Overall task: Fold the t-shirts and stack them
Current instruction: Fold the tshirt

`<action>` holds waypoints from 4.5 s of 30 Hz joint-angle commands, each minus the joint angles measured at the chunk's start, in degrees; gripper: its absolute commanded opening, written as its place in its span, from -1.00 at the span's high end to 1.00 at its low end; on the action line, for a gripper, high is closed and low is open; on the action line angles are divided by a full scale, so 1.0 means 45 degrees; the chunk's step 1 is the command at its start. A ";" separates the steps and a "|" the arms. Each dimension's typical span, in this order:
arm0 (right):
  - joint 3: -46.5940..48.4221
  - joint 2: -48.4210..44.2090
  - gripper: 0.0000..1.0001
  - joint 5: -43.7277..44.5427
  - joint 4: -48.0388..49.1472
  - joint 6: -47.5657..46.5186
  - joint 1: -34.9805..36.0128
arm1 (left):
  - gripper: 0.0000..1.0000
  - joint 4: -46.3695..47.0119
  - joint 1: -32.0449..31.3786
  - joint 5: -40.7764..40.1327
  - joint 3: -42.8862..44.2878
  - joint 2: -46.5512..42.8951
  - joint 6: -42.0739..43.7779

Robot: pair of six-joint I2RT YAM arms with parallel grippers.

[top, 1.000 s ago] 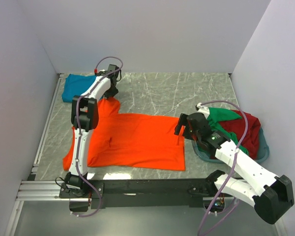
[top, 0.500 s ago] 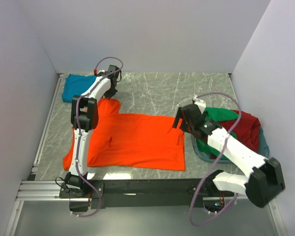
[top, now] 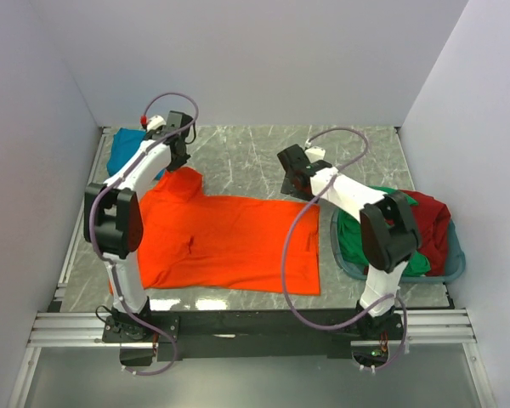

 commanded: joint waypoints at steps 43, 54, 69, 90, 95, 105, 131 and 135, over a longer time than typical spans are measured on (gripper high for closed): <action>0.0781 0.1497 1.00 0.0397 -0.0793 0.0919 -0.0565 | 0.99 0.0353 -0.0492 -0.0479 -0.5704 -0.5787 -0.1686; -0.0606 -0.0359 1.00 0.0807 -0.0460 0.0743 0.0255 | 0.99 -0.0310 -0.0492 -0.0382 -0.7636 -0.7757 -0.2565; -0.1876 -0.1980 1.00 0.1257 -0.0363 0.0119 0.0764 | 0.99 -0.3239 -0.0492 -0.0674 -0.9279 -1.1568 -0.5063; -0.3515 -0.3289 1.00 0.0144 0.0671 -0.0975 0.1155 | 0.99 -0.5839 -0.0492 0.0515 -1.1425 -1.4967 -0.7603; -0.3868 -0.3212 1.00 0.0007 0.0926 -0.1093 0.1155 | 0.99 -0.5993 -0.0804 0.1123 -1.2032 -1.5591 -0.8151; -0.4649 -0.3796 0.60 -0.0071 0.0791 -0.0800 0.1233 | 0.79 -0.6636 -0.1117 0.2178 -1.2620 -1.6120 -0.8658; -0.6094 -0.5440 -0.74 -0.4737 0.3698 -0.2265 0.2033 | -0.78 0.0113 0.1945 0.1409 -1.0409 -1.1122 -0.2281; -0.6173 -0.4562 -0.74 -0.4857 0.3914 -0.2128 0.2072 | -0.55 0.1894 0.2906 0.2742 -1.0744 -0.9795 -0.1258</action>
